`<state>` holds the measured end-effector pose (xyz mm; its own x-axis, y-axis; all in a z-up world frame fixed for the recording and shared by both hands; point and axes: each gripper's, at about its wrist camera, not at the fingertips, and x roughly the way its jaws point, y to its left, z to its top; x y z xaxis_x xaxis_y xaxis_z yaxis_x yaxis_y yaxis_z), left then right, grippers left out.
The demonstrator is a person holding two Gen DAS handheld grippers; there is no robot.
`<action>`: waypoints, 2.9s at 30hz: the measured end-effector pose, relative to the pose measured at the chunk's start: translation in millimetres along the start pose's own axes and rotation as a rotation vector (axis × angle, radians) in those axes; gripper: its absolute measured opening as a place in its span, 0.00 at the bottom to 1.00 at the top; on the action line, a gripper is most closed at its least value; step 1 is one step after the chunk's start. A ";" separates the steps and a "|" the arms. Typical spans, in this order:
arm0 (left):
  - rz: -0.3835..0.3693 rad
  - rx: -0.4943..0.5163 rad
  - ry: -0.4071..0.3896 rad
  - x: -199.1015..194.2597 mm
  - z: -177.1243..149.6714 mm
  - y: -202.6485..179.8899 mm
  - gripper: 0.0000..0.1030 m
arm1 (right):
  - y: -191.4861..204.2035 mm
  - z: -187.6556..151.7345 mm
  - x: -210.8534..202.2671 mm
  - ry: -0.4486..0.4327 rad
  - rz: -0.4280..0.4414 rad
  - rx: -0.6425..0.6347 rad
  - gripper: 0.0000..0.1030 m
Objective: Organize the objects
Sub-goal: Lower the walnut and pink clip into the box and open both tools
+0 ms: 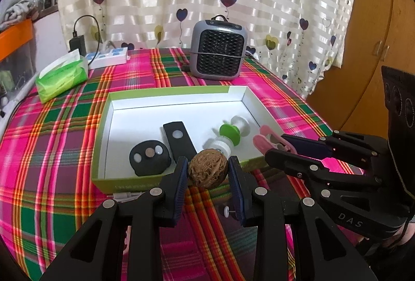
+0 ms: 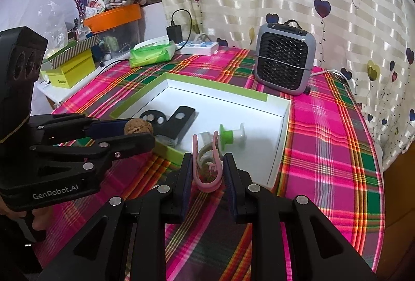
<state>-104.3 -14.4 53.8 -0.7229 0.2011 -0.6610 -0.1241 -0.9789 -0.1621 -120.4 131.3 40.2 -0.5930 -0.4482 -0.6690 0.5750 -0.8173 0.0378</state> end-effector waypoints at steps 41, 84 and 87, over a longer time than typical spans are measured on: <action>0.048 0.015 0.046 62.2 26.5 4.1 0.29 | -34.7 9.0 48.8 0.096 -0.052 0.040 0.24; 0.035 0.030 0.028 60.4 27.6 1.0 0.29 | -27.6 7.6 48.4 0.073 -0.022 0.041 0.33; 0.033 0.028 0.025 56.0 27.1 0.6 0.29 | -26.2 7.8 44.5 0.066 -0.025 0.040 0.33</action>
<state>-163.2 -4.6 36.6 -0.7094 0.1695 -0.6841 -0.1203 -0.9855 -0.1195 -166.3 130.0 15.2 -0.5671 -0.4039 -0.7178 0.5370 -0.8421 0.0496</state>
